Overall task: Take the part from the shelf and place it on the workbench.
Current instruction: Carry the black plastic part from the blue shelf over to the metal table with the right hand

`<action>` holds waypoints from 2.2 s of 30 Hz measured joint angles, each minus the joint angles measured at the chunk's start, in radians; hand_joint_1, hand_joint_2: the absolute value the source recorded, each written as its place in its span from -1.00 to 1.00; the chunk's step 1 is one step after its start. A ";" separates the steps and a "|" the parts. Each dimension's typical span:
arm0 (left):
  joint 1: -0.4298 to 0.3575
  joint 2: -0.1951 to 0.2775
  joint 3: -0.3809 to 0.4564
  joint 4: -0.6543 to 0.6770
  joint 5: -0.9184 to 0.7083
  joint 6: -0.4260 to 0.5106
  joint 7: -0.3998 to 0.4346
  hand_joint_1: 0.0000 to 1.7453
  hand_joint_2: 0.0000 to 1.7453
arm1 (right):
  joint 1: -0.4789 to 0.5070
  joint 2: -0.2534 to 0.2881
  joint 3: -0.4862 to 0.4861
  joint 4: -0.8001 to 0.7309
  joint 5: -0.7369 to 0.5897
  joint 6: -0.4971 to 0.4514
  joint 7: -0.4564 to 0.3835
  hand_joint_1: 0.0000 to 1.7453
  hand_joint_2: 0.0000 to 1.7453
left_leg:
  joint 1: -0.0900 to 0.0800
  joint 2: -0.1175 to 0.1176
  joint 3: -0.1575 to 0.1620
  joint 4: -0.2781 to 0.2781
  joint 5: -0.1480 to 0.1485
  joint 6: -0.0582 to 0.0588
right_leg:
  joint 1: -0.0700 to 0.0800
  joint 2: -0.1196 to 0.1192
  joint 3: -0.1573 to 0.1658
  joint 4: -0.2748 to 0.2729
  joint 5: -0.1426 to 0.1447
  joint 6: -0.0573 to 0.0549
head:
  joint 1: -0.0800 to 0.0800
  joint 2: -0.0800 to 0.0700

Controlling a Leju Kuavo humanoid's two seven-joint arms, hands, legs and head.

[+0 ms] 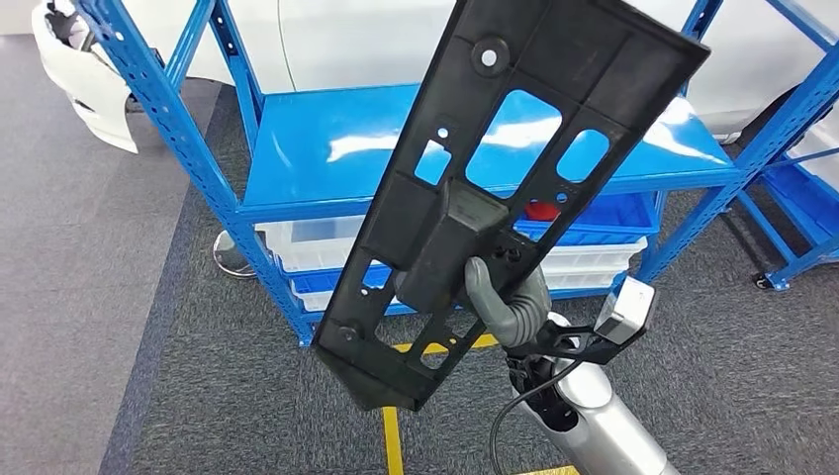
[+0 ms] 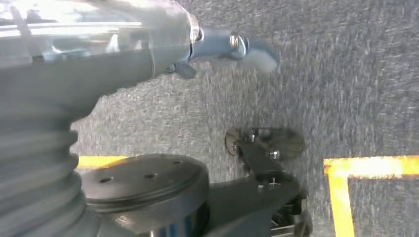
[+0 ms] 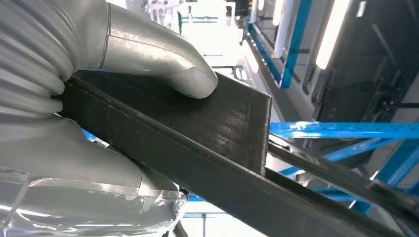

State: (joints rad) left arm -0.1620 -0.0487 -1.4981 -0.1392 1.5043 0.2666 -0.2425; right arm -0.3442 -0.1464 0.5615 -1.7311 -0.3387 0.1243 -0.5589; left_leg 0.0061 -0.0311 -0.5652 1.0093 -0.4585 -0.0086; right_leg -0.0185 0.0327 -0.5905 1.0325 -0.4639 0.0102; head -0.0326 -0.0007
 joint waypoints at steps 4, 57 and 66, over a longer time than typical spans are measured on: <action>0.002 0.001 0.000 0.000 -0.001 0.000 0.000 -1.00 1.00 | -0.004 0.001 0.000 -0.001 0.000 0.000 0.000 0.78 1.00 | 0.005 0.009 -0.044 0.087 -0.053 -0.021 | -0.002 -0.032 0.001 -0.007 0.005 -0.025 | 0.000 0.000; 0.012 0.000 0.001 0.000 0.022 0.000 -0.006 -1.00 1.00 | -0.040 -0.001 0.015 0.019 -0.059 0.015 -0.008 0.78 1.00 | -0.005 0.029 -0.087 0.009 0.071 0.024 | 0.001 -0.037 0.017 0.114 -0.087 0.029 | 0.000 0.000; 0.015 0.000 0.001 0.000 0.024 0.002 -0.009 -1.00 1.00 | -0.064 -0.003 0.020 0.027 -0.071 0.013 -0.002 0.78 1.00 | -0.001 0.026 -0.154 0.145 -0.032 -0.023 | 0.006 -0.035 0.021 0.009 -0.023 -0.039 | 0.000 0.000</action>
State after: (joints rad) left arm -0.1468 -0.0484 -1.4973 -0.1392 1.5288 0.2683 -0.2516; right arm -0.4077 -0.1491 0.5818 -1.7043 -0.4095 0.1369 -0.5608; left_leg 0.0048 -0.0050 -0.7189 1.1543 -0.4907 -0.0317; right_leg -0.0128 -0.0025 -0.5697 1.0417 -0.4867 -0.0292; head -0.0324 -0.0008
